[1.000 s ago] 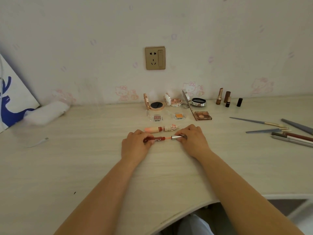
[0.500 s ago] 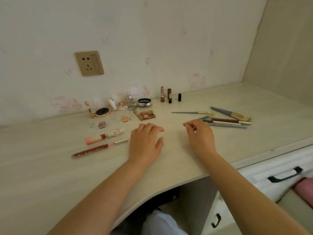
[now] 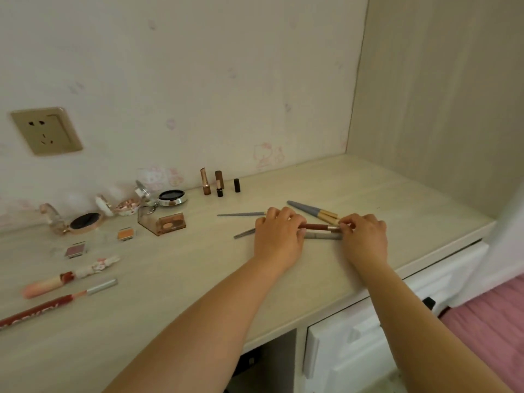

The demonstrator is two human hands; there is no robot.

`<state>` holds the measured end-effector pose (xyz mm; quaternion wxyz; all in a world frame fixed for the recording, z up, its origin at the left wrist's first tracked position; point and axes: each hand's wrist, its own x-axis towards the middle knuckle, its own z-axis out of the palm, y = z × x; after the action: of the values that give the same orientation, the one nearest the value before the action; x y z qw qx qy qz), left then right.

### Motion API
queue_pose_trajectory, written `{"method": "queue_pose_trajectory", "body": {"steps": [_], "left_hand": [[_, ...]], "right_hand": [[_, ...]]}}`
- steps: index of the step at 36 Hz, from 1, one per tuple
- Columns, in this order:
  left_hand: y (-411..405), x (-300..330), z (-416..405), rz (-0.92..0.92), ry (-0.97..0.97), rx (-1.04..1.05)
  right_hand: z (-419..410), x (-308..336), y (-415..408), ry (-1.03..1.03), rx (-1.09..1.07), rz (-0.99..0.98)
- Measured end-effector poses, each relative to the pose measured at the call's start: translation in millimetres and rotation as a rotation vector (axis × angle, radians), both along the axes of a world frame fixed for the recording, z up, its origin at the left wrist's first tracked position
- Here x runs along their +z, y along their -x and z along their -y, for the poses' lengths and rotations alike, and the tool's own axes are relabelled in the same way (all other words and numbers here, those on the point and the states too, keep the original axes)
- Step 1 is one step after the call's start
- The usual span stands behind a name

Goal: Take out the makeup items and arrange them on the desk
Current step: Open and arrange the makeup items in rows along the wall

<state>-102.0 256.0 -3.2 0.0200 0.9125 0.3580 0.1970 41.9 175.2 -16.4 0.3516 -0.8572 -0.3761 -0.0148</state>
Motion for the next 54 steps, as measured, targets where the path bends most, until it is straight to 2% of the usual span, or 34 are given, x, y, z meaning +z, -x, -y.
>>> {"method": "queue_pose_trajectory", "body": {"steps": [8,12,14,17,20,26,29,34,44,49,54], "left_hand": [[-21.7,0.3,-22.1,-0.089,0.116,0.068],[-22.1,-1.8,-23.9,-0.075,0.150,0.069],[-22.8,-0.7,-22.6,-0.071,0.148,0.054],[-18.5,5.3,-19.8,-0.044,0.138,0.011],[-3.6,15.1,-17.2,0.023,0.068,-0.048],[64.2,21.8,-9.4,0.150,-0.038,-0.069],[111.2,17.3,-3.7,0.210,-0.041,-0.001],[195.6,11.7,5.8,0.189,-0.018,0.160],[331.2,0.5,18.6,0.119,0.062,0.396],[378.0,-4.2,19.6,0.124,0.041,0.483],[400.6,-8.5,19.2,0.163,0.111,0.527]], "right_hand": [[-4.7,-2.6,-5.3,0.109,0.017,0.019],[-5.7,-2.4,-5.5,0.150,0.025,0.040],[-3.7,-1.7,-5.4,0.091,0.041,0.020],[2.3,2.2,-3.1,-0.123,0.114,-0.059],[10.5,7.6,6.7,-0.264,0.173,-0.050],[4.2,17.4,52.6,-0.281,0.347,-0.060],[-4.7,27.9,90.6,-0.252,0.500,-0.176],[-24.3,32.3,164.9,-0.193,0.700,-0.310],[-59.8,8.8,303.9,-0.155,0.844,-0.530],[-74.2,8.4,353.4,-0.115,0.891,-0.541],[-83.3,2.6,382.1,-0.120,0.907,-0.493]]}}
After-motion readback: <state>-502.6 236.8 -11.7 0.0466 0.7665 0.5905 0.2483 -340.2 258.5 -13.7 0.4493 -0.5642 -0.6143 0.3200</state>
